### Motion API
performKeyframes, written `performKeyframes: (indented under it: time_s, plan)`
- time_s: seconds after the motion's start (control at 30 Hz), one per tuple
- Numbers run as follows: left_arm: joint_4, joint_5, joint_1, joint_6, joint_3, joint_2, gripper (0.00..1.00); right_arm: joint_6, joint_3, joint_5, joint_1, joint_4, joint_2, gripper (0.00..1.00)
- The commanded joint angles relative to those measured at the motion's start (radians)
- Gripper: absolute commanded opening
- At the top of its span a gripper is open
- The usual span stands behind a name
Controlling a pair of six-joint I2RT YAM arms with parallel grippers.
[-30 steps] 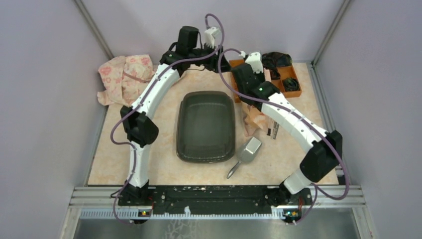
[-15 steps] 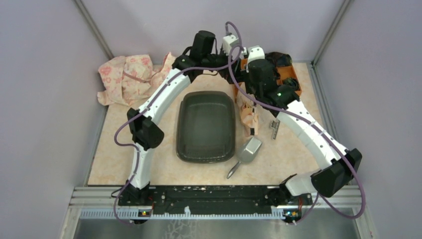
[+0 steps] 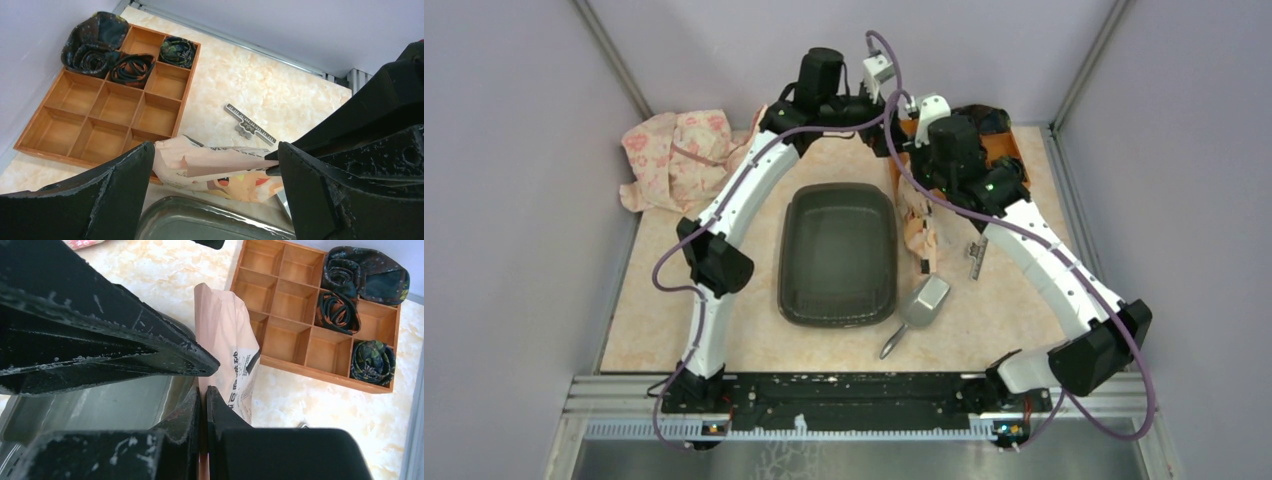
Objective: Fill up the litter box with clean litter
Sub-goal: Open the cat litter bag at the center of the board.
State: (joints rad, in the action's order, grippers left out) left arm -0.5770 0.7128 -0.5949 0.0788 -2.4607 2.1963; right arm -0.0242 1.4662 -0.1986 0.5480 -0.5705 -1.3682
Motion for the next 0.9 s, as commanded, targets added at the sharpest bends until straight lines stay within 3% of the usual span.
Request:
performKeyframes:
  time_s: [0.0,0.13,0.23,0.4,0.7,0.87]
  plan:
    - [-0.066,0.044,0.014,0.044,0.044,-0.008,0.99,0.004,0.041,0.089,-0.010,0.006,0.046,0.00]
    - [0.039,-0.001,0.022,0.135,0.279,-0.134,0.98,-0.030,0.042,0.221,-0.067,-0.007,0.049,0.00]
    - [0.058,0.023,0.059,0.158,0.348,-0.176,0.95,-0.062,0.062,0.324,-0.124,-0.033,0.039,0.00]
    - [0.064,0.059,0.112,0.134,0.350,-0.182,0.91,-0.106,0.210,0.408,-0.205,-0.106,-0.043,0.00]
    - [0.080,0.111,0.133,0.142,0.339,-0.195,0.91,-0.047,0.753,0.468,-0.256,-0.345,-0.295,0.00]
    - [0.089,0.168,0.133,0.126,0.293,-0.167,0.92,-0.032,0.823,0.552,-0.298,-0.325,-0.325,0.00]
